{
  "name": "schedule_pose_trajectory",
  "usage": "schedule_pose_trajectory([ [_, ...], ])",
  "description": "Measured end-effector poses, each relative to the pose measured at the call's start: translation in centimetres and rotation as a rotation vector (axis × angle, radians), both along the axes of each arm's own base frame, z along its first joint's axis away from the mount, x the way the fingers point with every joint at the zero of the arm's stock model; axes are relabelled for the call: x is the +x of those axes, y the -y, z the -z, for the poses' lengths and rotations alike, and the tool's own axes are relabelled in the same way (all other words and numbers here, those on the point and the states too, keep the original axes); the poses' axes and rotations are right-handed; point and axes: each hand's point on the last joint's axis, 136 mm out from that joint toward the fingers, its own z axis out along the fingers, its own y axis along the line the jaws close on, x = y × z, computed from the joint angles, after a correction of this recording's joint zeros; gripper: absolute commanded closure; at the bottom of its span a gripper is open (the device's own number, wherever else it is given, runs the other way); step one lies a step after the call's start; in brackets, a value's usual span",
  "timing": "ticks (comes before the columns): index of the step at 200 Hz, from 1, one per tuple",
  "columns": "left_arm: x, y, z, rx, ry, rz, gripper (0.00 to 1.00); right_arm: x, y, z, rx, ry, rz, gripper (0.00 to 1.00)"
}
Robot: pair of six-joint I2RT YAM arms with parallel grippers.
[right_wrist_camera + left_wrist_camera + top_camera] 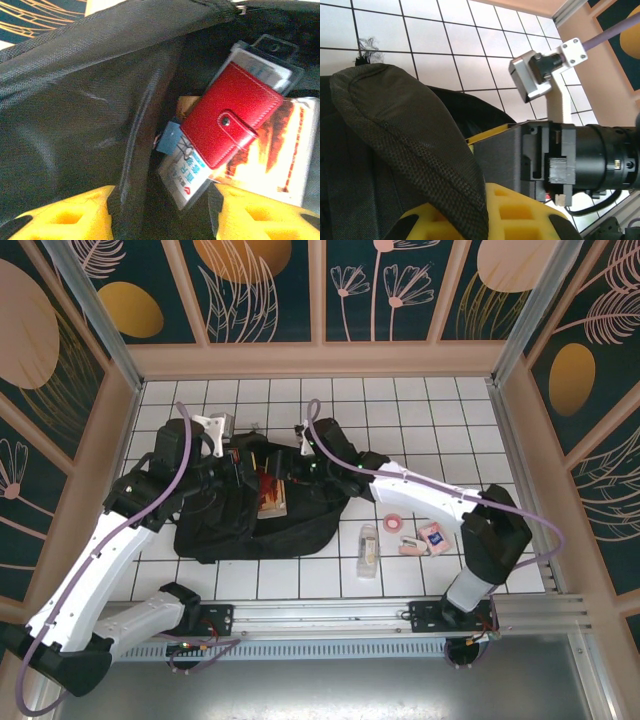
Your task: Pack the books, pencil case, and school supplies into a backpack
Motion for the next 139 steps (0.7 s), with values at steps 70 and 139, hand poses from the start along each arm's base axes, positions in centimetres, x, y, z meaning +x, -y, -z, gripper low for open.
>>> schedule_pose_trajectory([
  [70, -0.3, 0.8, 0.3, -0.037, -0.026, 0.036, 1.0, -1.9, 12.1, -2.2, -0.28, 0.065, 0.257, 0.48],
  [139, 0.0, 1.7, 0.5, -0.06, -0.028, 0.065, 1.0, -7.4, 28.3, 6.5, -0.622, -0.228, 0.558, 0.23],
])
